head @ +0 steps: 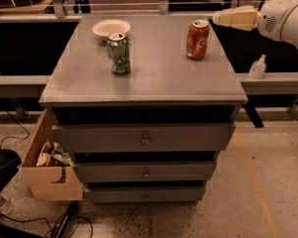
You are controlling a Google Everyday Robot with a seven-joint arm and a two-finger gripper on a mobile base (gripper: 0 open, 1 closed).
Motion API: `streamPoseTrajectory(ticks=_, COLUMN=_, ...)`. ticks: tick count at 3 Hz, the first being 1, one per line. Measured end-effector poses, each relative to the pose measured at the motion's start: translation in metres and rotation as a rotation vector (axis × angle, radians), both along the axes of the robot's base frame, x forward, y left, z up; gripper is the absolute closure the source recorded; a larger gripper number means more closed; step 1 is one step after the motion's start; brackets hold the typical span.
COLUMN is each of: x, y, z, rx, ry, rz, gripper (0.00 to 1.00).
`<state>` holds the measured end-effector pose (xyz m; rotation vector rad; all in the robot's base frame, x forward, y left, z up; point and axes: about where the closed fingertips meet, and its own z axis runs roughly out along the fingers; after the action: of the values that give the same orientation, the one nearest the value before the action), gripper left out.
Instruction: Move coke can near paper bowl
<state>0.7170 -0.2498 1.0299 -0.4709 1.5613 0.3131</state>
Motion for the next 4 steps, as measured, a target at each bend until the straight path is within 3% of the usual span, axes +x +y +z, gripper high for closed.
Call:
streamPoseTrajectory(ticks=2, x=0.040, y=0.036, z=-0.047, rx=0.043, ry=0.030, rz=0.071, gripper=0.00)
streamPoseTrajectory(ticks=4, x=0.076, y=0.053, z=-0.083, rx=0.041, ry=0.030, rz=0.124, gripper=0.00)
